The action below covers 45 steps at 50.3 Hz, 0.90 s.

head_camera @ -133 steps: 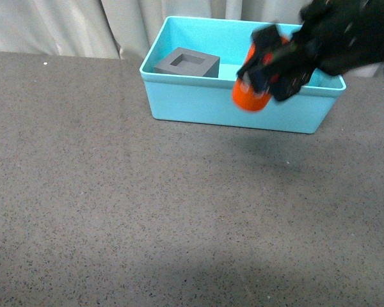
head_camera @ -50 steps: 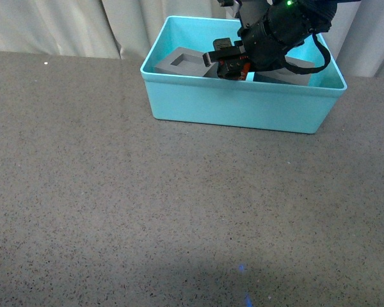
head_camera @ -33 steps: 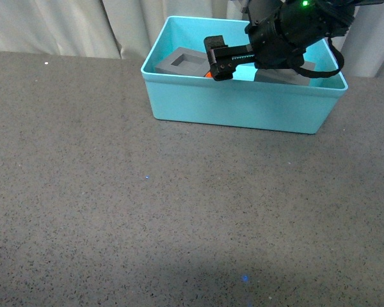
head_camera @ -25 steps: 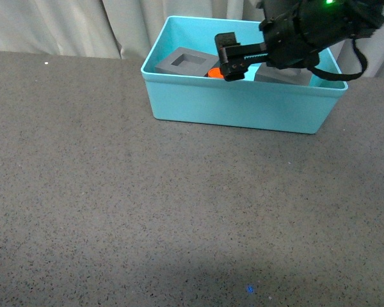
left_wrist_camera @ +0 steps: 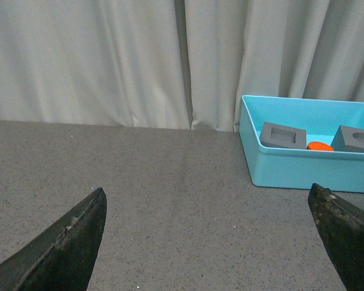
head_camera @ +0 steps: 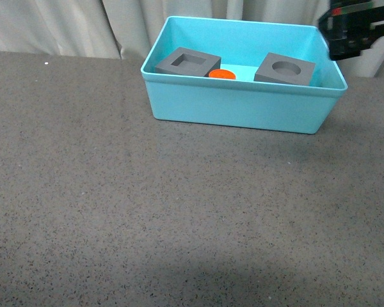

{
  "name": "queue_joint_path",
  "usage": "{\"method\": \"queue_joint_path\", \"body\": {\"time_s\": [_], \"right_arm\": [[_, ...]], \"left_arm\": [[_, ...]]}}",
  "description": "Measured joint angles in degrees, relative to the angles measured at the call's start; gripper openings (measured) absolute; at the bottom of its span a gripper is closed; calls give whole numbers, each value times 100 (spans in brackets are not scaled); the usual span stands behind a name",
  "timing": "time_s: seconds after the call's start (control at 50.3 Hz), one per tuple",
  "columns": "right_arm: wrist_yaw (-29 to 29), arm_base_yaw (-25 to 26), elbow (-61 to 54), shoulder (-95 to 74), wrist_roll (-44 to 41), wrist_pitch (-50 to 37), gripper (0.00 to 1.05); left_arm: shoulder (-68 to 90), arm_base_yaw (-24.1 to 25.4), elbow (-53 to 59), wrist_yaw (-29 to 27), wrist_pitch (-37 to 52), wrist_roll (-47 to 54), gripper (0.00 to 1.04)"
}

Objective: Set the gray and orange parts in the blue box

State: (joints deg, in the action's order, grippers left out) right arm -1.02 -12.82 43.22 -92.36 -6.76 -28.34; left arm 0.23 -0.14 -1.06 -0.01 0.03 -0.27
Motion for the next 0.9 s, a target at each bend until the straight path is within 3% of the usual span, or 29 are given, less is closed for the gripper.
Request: {"method": "queue_joint_path", "body": {"time_s": [0.338, 0.517, 0.656, 0.796, 0.895], "right_arm": [[-1429, -68, -2227, 2271, -15, -66, 95], [-2009, 385, -3108, 2876, -289, -706, 95], [-1784, 737, -3521, 3134, -407, -1316, 95], [-1633, 706, -3893, 3571, -470, -1611, 95], [-273, 1084, -4011, 3816, 83, -2175, 80]], "left_arm": [[0, 0, 0, -2, 0, 0, 98], [0, 0, 0, 0, 0, 0, 98], [0, 0, 0, 0, 0, 0, 98], [0, 0, 0, -2, 0, 0, 98], [-2, 0, 0, 2, 0, 0, 98]]}}
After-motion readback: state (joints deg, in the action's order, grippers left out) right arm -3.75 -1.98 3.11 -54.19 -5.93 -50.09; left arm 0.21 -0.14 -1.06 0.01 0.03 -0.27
